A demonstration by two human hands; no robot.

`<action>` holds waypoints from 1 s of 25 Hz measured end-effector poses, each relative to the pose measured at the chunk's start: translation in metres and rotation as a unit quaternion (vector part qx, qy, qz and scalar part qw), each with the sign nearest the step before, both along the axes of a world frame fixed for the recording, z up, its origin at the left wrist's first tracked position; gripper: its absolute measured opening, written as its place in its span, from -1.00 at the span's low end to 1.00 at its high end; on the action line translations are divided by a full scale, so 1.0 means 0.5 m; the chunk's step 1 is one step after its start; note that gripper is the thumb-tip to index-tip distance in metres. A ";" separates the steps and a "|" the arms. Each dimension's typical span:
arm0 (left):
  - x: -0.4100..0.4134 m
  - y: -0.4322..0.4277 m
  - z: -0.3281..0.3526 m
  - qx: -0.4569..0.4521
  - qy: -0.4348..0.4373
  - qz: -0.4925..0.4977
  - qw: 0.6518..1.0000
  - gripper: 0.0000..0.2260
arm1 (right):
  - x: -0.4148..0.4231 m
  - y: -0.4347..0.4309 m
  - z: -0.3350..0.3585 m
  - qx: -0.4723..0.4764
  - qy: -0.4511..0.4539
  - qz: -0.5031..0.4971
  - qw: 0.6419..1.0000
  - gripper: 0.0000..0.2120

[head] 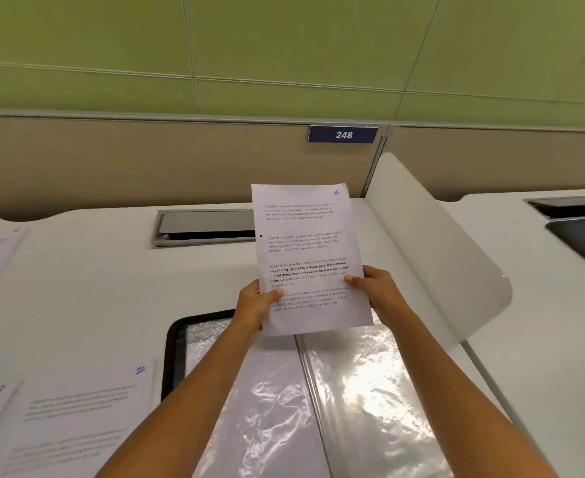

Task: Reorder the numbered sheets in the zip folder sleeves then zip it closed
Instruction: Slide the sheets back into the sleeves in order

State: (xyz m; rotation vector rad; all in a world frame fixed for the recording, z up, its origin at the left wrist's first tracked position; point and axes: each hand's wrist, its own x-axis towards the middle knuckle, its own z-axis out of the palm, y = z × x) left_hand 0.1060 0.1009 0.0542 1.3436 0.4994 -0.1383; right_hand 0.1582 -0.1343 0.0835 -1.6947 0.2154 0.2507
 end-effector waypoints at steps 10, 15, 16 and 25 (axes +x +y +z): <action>0.042 -0.041 -0.040 0.223 -0.009 -0.229 0.948 -0.71 | 0.025 -0.079 -0.010 -0.016 -0.042 -0.084 0.995 -0.83; 0.045 -0.056 -0.071 0.411 -0.062 -0.275 0.867 -0.67 | 0.054 -0.107 0.003 0.041 -0.091 -0.163 0.982 -0.82; 0.048 -0.061 -0.074 0.426 -0.066 -0.274 0.860 -0.68 | 0.064 -0.112 0.002 0.043 -0.091 -0.162 0.982 -0.82; 0.102 -0.122 -0.106 0.558 -0.069 -0.259 0.786 -0.74 | 0.165 -0.162 -0.014 0.056 -0.070 -0.079 0.993 -0.76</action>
